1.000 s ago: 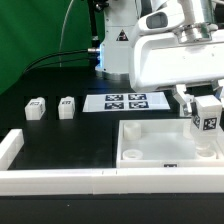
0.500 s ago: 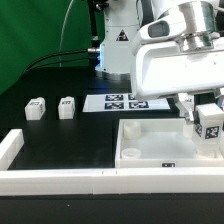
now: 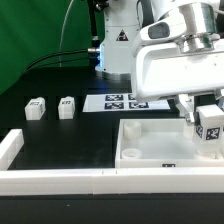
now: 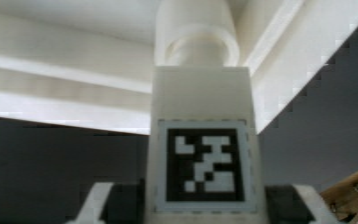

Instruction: Assemble one leg

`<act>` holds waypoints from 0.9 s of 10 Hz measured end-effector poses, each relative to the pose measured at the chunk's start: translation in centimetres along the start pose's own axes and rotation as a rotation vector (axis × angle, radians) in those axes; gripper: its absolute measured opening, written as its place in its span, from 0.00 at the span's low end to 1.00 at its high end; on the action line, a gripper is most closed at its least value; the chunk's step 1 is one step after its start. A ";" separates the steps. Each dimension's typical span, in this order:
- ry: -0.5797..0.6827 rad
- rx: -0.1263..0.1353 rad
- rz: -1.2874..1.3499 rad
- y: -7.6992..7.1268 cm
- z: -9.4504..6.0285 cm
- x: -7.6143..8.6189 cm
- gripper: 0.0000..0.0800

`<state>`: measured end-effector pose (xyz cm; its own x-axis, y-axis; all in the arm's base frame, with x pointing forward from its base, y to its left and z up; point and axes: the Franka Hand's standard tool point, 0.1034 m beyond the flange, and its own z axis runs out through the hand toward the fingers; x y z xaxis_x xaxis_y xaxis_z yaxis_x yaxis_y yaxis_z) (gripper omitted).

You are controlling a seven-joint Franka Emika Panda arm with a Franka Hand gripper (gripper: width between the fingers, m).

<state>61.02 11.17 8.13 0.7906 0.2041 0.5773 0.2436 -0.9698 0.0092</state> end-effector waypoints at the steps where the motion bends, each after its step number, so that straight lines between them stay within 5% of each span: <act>1: 0.001 0.000 0.000 0.0 0.0 0.0 0.37; 2: -0.010 0.000 -0.001 0.0 0.1 -0.4 0.37; 5: -0.034 0.001 -0.004 0.2 0.3 -1.3 0.77; 9: -0.039 0.002 -0.009 0.2 0.3 -1.4 0.81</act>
Offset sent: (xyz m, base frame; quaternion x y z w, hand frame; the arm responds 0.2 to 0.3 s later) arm -0.0088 -0.0066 -0.0047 -0.0028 0.0010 -0.0038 1.0000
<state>60.10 10.75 7.08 0.8097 0.2174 0.5451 0.2514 -0.9678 0.0126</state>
